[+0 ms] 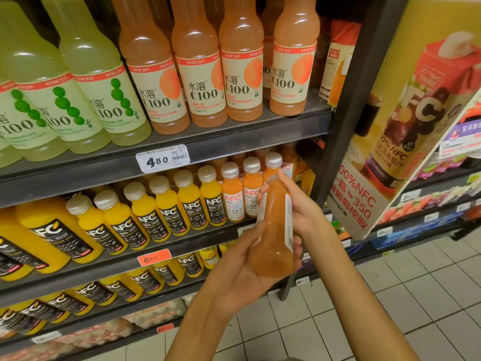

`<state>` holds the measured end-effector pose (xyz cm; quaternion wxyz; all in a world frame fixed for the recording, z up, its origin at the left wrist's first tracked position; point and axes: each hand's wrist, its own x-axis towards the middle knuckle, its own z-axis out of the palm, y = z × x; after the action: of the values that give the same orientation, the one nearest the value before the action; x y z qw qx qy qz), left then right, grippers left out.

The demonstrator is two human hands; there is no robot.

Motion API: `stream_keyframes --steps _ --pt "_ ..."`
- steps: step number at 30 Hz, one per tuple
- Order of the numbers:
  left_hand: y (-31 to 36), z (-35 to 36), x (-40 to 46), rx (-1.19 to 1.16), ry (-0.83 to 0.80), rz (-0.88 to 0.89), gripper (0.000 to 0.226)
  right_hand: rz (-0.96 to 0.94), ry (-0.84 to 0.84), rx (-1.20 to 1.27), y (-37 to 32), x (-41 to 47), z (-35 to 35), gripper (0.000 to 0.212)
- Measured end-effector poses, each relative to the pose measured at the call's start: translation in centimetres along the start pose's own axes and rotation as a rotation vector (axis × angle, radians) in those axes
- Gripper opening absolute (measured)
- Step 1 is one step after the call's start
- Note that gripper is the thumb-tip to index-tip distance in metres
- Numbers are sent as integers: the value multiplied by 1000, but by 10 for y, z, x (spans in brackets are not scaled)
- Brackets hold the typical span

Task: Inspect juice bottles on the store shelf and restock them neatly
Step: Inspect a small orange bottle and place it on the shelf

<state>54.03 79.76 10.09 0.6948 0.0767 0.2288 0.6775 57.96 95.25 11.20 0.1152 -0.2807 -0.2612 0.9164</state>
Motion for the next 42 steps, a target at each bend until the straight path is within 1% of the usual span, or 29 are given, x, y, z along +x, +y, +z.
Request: stream_keyframes --steps 2,3,5,6,8,11,13,15,16,18,19,20,22,24,27,29,31,33,34,36,37,38,40,42 --pt "2 -5 0 150 45 2 61 -139 -34 -69 -9 -1 3 33" --pt "2 -6 1 272 103 28 62 -223 -55 -126 -13 -3 6 32" --pt "2 -8 3 603 231 108 65 -401 -118 -223 -18 -10 12 27" --pt "3 -9 3 740 274 148 63 -473 -142 -264 -19 -14 15 27" --pt "2 -9 4 888 322 227 53 -551 -144 -346 -20 -20 20 34" --pt "1 -12 6 963 354 355 45 -564 -72 -545 -18 -27 23 42" --pt "1 -12 8 985 349 424 45 -568 -74 -635 -16 -32 22 44" --pt "2 -13 12 1042 334 479 46 -601 -175 -623 -15 -38 21 39" --pt "2 -14 14 1062 321 499 50 -615 -254 -609 -15 -41 19 42" --pt "4 -17 19 1104 311 545 60 -633 -413 -630 -15 -45 17 60" --pt "6 -18 21 1145 321 574 62 -639 -477 -668 -15 -47 18 65" --pt "9 -19 22 1185 334 601 62 -649 -532 -712 -16 -49 18 65" --pt "12 -21 24 1218 359 640 62 -669 -619 -772 -18 -52 18 56" --pt "16 -25 24 1221 357 657 62 -677 -657 -784 -20 -55 18 50" --pt "18 -27 18 1215 319 630 62 -686 -639 -779 -21 -55 19 52" --pt "17 -28 13 1198 263 550 66 -653 -635 -750 -21 -54 21 58" --pt "14 -29 7 1133 185 436 75 -591 -646 -689 -19 -53 23 64" --pt "11 -31 3 1064 130 338 77 -557 -600 -612 -15 -51 24 60" --pt "9 -30 3 1035 113 313 74 -569 -534 -584 -14 -50 25 54" --pt "4 -27 3 998 134 327 57 -651 -336 -616 -11 -48 26 40" --pt "2 -24 4 995 174 356 48 -698 -246 -651 -10 -48 27 37" --pt "0 -23 5 1006 225 386 45 -728 -182 -673 -9 -47 27 38" --pt "-1 -21 10 1024 313 418 59 -721 -148 -679 -7 -48 27 46" --pt "0 -21 15 946 363 397 69 -679 -179 -691 -7 -48 25 49"
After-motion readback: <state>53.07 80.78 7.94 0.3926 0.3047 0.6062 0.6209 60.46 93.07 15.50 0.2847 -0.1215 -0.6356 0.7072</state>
